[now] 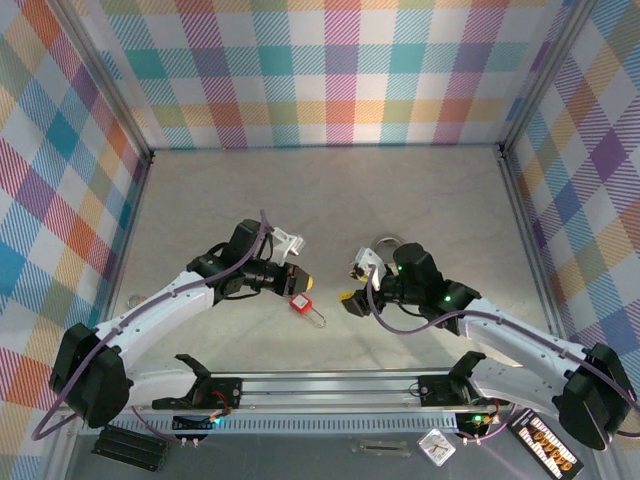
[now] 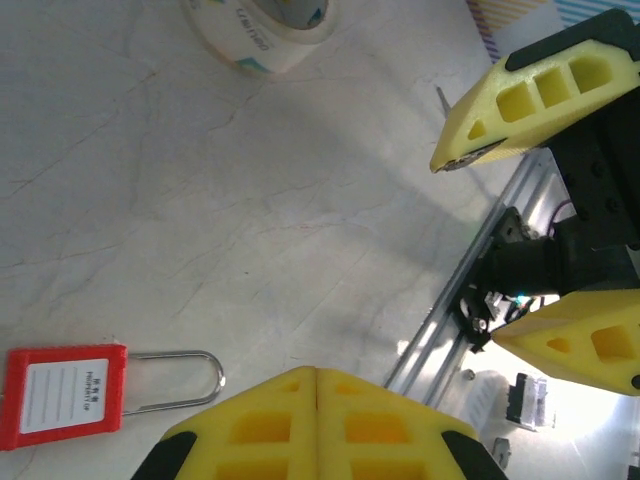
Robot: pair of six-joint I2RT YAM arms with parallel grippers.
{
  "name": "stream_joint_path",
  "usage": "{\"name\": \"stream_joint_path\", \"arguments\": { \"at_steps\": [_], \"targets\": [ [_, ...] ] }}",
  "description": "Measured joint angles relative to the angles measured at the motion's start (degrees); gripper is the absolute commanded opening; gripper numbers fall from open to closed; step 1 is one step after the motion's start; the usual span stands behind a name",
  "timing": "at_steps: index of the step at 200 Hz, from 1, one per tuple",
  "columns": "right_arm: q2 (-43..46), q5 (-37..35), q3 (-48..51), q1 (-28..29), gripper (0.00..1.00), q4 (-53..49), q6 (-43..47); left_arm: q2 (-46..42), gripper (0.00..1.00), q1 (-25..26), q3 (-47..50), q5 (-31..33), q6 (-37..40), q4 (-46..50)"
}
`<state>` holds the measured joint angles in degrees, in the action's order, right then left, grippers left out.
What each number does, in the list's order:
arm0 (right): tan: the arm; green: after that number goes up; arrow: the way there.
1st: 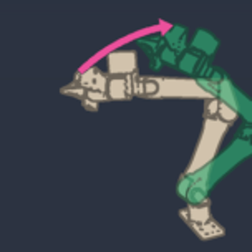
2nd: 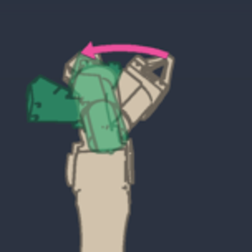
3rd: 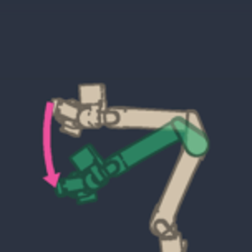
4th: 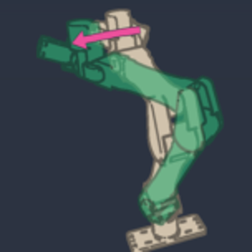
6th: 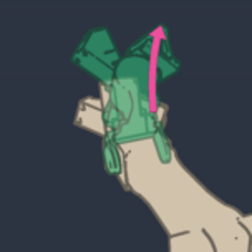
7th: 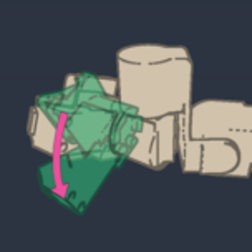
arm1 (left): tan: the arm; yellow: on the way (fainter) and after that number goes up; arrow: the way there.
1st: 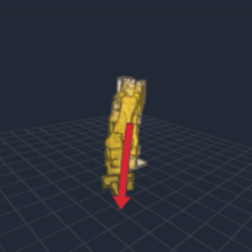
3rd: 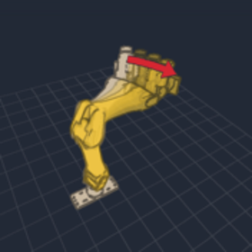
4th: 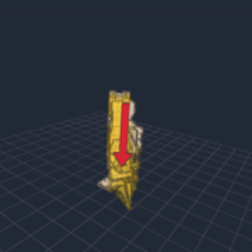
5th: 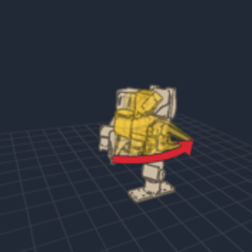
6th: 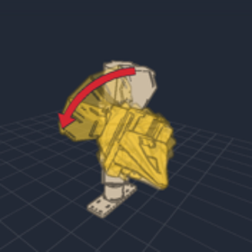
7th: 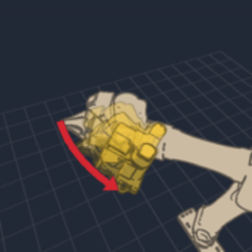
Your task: Unlock with the key
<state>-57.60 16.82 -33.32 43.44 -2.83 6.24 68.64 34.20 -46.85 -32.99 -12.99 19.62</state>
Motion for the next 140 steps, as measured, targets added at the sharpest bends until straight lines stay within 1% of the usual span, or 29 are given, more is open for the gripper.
{"name": "stream_joint_path", "arguments": {
  "at_steps": [8, 17, 24, 33, 45, 53, 63, 72, 110, 140],
  "targets": [
    [-0.7, -0.4, 0.0, 0.0, 0.66, -0.2, -1.4, 0.2, 0.0, 0.0, -0.1, 1.0, 0.1, 0.4],
    [-1.3, -0.7, 0.0, 0.0, 0.67, -0.3, -3.1, 0.3, 0.03, 0.0, -0.1, 2.2, 0.2, 1.1],
    [-1.7, -1.0, 0.0, 0.0, 0.67, -0.3, -4.5, 0.3, 0.07, 0.0, -0.2, 3.0, 0.2, 1.6],
    [-1.9, -1.5, 0.0, 0.0, 0.69, -0.3, -6.3, 0.5, 0.14, 0.0, -0.2, 4.1, 0.3, 2.1],
    [-1.9, -2.4, 0.0, 0.0, 0.69, -0.3, -8.5, 0.9, 0.25, 0.0, -0.2, 5.3, 0.3, 2.8],
    [-2.0, -2.9, 0.0, 0.0, 0.68, -0.4, -10.1, 1.0, 0.36, 0.0, -0.2, 6.2, 0.0, 3.0],
    [-2.2, -2.9, 0.0, 0.0, 0.67, -1.0, -11.8, 1.1, 0.53, 0.0, -0.2, 7.3, -0.7, 3.1],
    [-2.9, -2.9, 0.0, 0.0, 0.66, -1.5, -13.4, 1.0, 0.61, 0.0, -0.1, 8.3, -0.7, 3.0],
    [-4.4, -3.5, 0.0, 0.0, 0.65, -4.5, -19.6, 1.6, 0.67, 0.0, 0.7, 11.6, -2.2, 4.1],
    [-3.1, -4.5, 0.0, 0.0, 0.67, -6.2, -21.4, 6.5, 0.69, 0.7, -0.6, 14.3, -3.6, 7.8]
  ]
}}
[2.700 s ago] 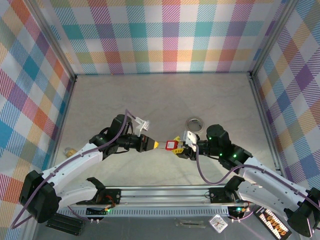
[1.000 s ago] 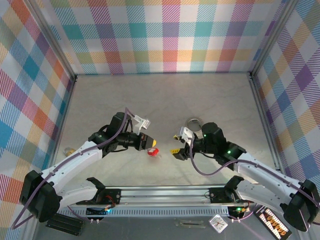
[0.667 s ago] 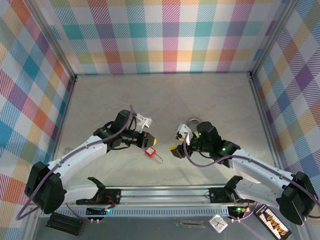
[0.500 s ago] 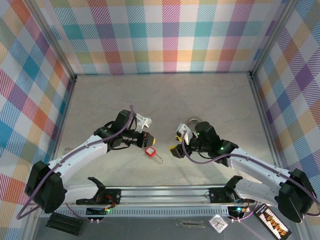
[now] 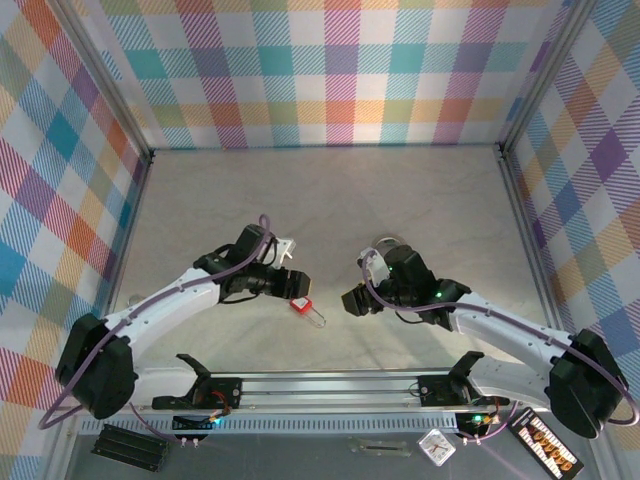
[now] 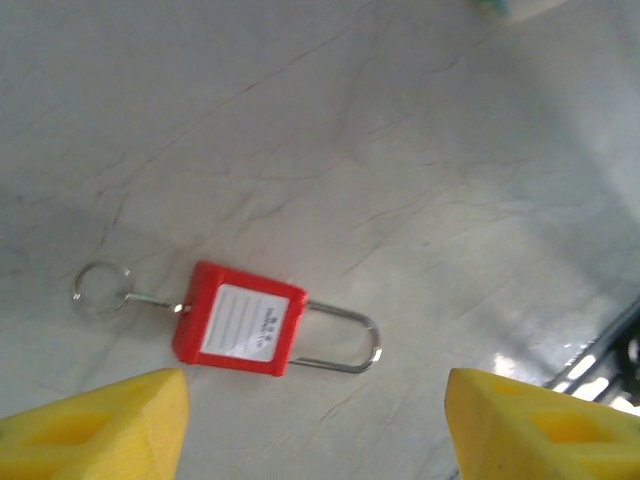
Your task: Unlock with the key
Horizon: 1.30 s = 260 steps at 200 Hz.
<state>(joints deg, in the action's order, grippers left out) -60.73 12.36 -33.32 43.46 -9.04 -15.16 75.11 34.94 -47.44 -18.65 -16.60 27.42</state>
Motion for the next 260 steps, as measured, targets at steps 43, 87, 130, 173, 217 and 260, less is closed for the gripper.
{"name": "stream_joint_path", "arguments": {
  "at_steps": [43, 87, 130, 173, 217, 260],
  "targets": [
    [4.3, -0.6, 0.0, 0.0, 0.71, -3.2, -0.5, 4.4, 0.69, 1.4, -0.1, 0.8, -7.8, 2.4],
    [11.1, -1.3, 1.6, 0.0, 0.72, -4.4, -0.7, 7.2, 0.63, 1.8, 0.3, 1.0, -18.8, 2.1],
    [15.8, -2.1, 4.1, 0.0, 0.74, -6.1, -0.9, 12.1, 0.73, 2.6, 0.1, 1.9, -27.7, 2.3],
    [18.0, -2.5, 5.4, 0.0, 0.74, -6.2, -0.9, 12.8, 0.81, 4.1, -1.6, 3.5, -33.0, 1.2],
    [17.9, -2.5, 6.8, 0.0, 0.74, -6.1, -0.9, 17.4, 0.77, 5.2, -3.9, 5.0, -35.3, -0.2],
    [19.4, -2.5, 8.3, 0.0, 0.74, -6.0, -0.9, 20.9, 0.71, 5.4, -8.1, 6.7, -35.0, 3.9]
  ]
}}
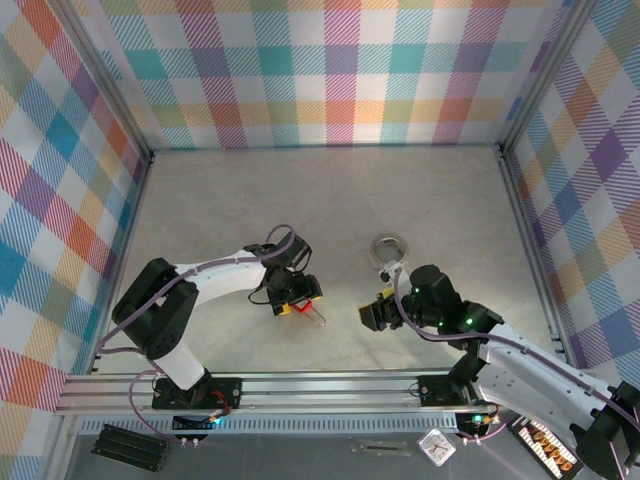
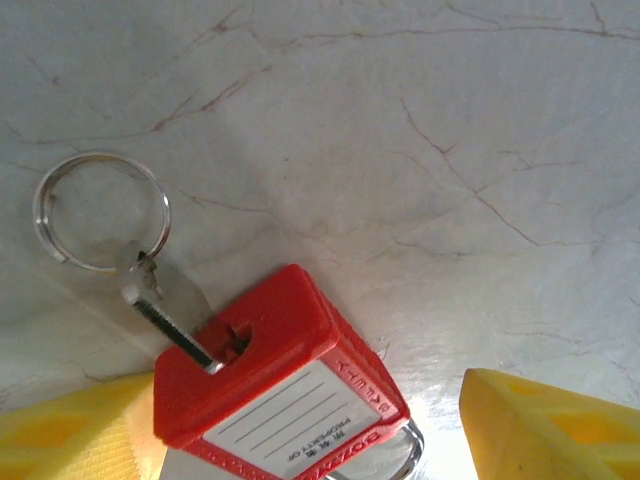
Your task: Unlock with the key
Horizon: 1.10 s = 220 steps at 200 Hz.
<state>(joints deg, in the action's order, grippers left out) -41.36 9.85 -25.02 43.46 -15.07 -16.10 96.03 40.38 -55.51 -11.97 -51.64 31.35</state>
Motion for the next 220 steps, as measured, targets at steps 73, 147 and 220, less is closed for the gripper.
{"name": "stream_joint_path", "arguments": {
  "at_steps": [73, 147, 220],
  "targets": [
    [2.2, 0.2, 2.3, 0.0, 0.74, 1.1, -0.4, 7.3, 0.44, 0.0, -8.1, 1.4, 5.1, 10.8],
    [-2.8, 3.8, 3.0, 0.2, 0.7, 6.9, -4.1, 7.3, 0.2, 0.5, -9.2, 1.9, 10.5, 12.7],
    [-23.8, 4.7, 1.9, 6.6, 0.41, 22.1, -15.6, -1.0, 0.09, 0.5, -9.2, 2.4, 11.2, 4.7]
  ]
}}
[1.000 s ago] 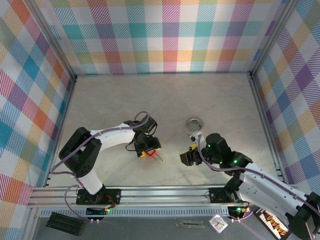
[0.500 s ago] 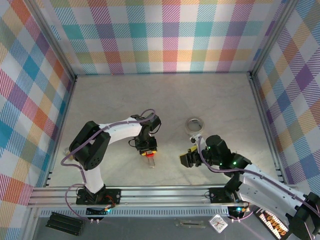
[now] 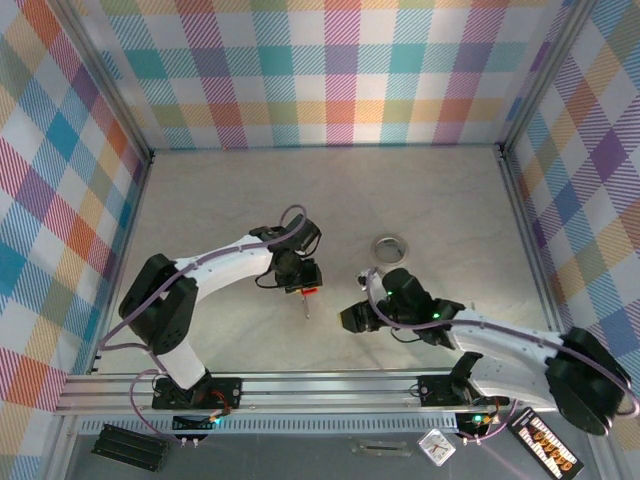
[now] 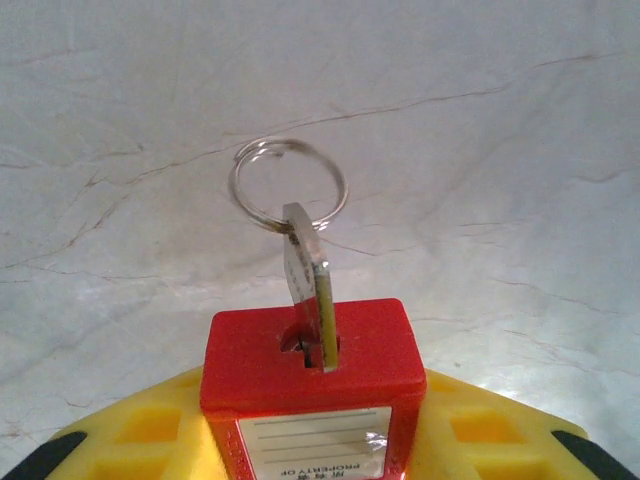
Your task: Unlock with the key
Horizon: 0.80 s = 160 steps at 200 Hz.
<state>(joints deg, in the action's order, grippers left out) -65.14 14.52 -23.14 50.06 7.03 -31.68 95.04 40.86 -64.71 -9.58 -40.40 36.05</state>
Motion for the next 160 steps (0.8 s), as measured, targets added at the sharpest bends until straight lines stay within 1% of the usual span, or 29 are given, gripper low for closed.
{"name": "stream_joint_path", "arguments": {
  "at_steps": [11, 30, 61, 81, 117, 160],
  "targets": [
    [-3.5, -0.1, -0.9, 0.5, 0.38, 1.8, -1.2, -0.6, 0.08, 0.0, 0.0, -0.2, 0.0, -0.3],
    [-7.1, -0.7, -1.4, 0.7, 0.37, 5.1, -3.7, -0.8, 0.07, 0.0, 0.0, -0.2, 0.2, -0.3],
    [-7.0, -2.8, -1.6, 0.7, 0.38, 5.8, -5.0, -0.7, 0.05, 0.0, -0.1, 0.2, 2.3, 0.6],
    [-3.4, -4.7, -1.8, 0.7, 0.4, 3.3, -4.8, 0.5, 0.04, -0.2, -0.9, 1.2, 4.2, 2.4],
    [6.2, -8.3, -1.9, 0.6, 0.43, -3.3, -3.4, 4.3, 0.04, -0.5, -3.2, 2.9, 7.4, 5.4],
    [15.9, -11.2, -1.8, -0.3, 0.46, -12.0, -2.3, 8.6, 0.05, -0.5, -7.3, 3.3, 10.0, 8.1]
  ]
}}
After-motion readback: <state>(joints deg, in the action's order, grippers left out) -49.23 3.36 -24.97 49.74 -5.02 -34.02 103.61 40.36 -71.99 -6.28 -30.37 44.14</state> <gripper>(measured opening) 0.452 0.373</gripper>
